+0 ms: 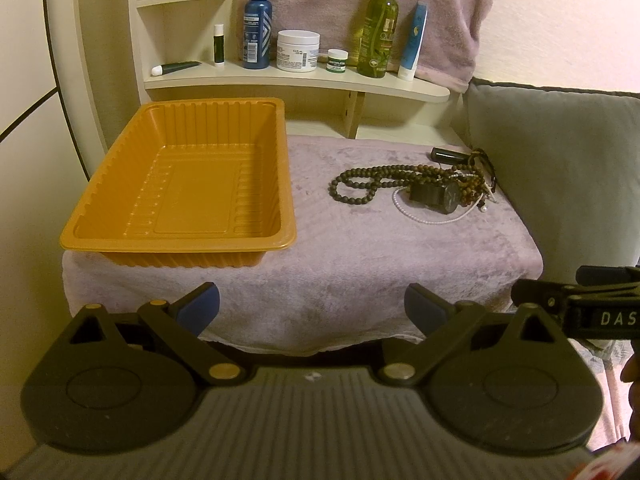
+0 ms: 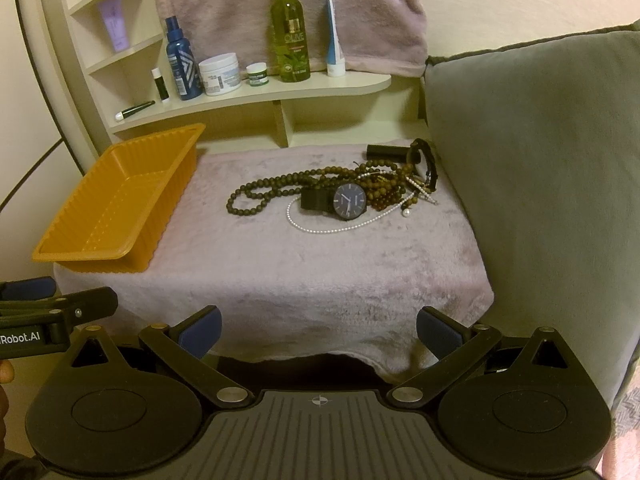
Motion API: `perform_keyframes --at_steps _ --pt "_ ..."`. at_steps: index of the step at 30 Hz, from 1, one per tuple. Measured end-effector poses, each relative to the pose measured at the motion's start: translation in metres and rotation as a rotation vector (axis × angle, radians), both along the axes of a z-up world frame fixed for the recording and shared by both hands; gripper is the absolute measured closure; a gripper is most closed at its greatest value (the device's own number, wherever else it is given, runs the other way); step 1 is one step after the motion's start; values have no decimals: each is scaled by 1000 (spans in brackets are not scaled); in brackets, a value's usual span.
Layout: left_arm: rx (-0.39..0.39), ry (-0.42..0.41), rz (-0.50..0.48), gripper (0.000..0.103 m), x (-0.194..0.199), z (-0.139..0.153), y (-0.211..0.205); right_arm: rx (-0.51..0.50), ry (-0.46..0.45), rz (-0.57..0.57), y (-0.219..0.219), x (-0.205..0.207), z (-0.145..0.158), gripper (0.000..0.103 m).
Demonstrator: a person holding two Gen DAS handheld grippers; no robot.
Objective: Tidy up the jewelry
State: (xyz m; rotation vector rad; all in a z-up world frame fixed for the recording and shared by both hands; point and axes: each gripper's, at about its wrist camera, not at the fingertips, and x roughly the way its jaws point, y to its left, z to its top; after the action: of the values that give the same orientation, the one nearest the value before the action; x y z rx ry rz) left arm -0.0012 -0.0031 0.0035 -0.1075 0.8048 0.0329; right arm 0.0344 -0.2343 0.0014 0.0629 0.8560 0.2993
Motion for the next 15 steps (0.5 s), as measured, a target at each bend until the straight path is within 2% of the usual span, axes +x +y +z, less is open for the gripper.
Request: perform_keyframes --at_steps 15 --pt "0 0 -1 5 0 0 0 -1 -1 2 2 0 1 0"
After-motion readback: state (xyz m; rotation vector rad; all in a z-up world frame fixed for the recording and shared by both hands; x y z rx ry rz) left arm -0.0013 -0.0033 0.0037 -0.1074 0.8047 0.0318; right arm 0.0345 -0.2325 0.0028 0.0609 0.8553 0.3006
